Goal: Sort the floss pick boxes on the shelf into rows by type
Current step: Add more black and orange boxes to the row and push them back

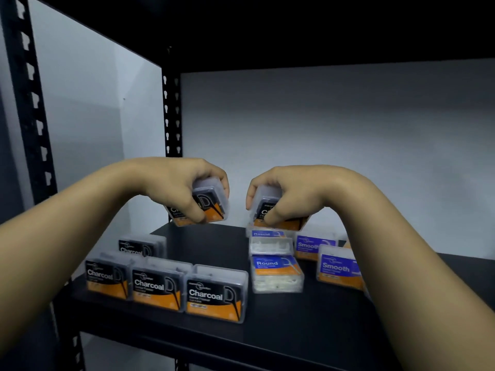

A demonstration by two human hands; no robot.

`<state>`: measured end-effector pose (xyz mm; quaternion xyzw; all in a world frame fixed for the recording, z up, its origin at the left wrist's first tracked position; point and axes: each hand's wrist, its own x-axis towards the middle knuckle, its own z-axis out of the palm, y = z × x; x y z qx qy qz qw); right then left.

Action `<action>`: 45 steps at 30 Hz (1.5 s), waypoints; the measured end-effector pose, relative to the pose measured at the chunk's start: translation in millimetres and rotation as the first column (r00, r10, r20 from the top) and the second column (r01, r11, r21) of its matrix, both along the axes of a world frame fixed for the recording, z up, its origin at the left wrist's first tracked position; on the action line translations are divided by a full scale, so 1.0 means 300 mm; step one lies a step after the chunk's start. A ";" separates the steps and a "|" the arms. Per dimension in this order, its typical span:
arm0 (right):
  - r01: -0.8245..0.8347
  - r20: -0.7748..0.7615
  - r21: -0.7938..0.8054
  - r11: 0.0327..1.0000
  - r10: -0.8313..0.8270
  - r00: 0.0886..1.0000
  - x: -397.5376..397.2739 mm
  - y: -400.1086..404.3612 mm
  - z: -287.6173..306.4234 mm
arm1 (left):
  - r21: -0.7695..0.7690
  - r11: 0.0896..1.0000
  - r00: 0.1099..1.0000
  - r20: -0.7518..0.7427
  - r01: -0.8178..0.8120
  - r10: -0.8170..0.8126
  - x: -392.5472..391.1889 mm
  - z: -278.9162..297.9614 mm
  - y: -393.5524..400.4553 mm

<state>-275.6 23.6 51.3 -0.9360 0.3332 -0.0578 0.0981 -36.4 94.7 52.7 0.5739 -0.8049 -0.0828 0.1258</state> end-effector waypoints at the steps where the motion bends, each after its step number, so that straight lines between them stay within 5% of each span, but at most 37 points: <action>1: 0.002 -0.005 0.002 1.000 -0.002 1.000 0.027 0.002 -0.003 | -0.006 1.000 1.000 -0.005 0.012 -0.012 0.023 -0.003 0.000; 20: 0.086 0.002 0.033 0.996 -0.086 0.996 0.251 -0.050 -0.154 | -0.003 1.000 0.993 0.121 -0.017 0.017 0.169 -0.118 -0.115; 38: 0.113 -0.102 0.123 0.986 -0.100 0.990 0.283 -0.011 -0.219 | 0.251 0.966 0.964 0.267 -0.053 -0.016 0.122 -0.242 -0.200; 45: 0.105 -0.142 0.064 0.992 -0.095 0.985 0.309 -0.005 -0.241 | 0.267 0.963 0.980 0.200 -0.042 -0.012 0.164 -0.247 -0.174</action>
